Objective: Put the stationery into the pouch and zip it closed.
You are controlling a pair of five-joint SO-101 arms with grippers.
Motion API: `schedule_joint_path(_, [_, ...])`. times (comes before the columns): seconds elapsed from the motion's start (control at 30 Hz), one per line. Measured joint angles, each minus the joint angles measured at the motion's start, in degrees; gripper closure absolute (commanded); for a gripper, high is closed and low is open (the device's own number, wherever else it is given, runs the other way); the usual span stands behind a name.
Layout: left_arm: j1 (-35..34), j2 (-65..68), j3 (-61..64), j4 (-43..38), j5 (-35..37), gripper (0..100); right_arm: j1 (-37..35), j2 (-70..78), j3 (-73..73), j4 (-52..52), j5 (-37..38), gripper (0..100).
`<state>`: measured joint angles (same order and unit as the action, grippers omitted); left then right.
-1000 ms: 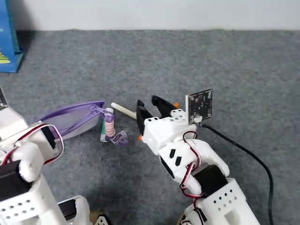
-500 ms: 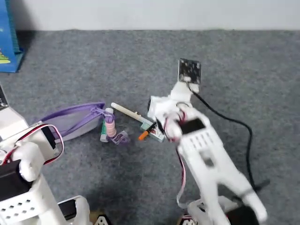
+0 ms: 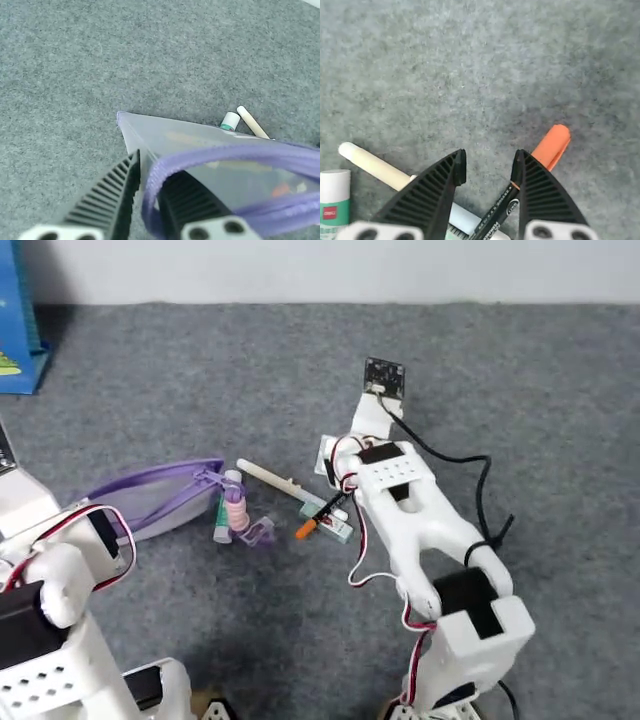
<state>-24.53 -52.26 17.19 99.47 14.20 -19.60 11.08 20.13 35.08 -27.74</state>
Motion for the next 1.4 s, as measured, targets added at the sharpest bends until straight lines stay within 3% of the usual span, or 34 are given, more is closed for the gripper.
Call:
schedule_joint_path(0.53, [0.0,0.0,0.0,0.0,0.0,99,4.6,0.7,-0.1,0.0,0.0,85.1])
schedule_joint_path(0.83, [-0.1,-0.1,2.1,0.0,0.0,99,4.7,9.2,-4.2,0.7,0.0,86.0])
schedule_joint_path(0.97, [-0.1,-0.1,2.2,0.0,0.0,99,5.1,12.6,-10.9,8.0,0.0,99.1])
schedule_joint_path(1.4, [-0.1,-0.1,2.2,0.0,0.0,99,12.7,15.8,-27.6,32.4,0.4,99.1])
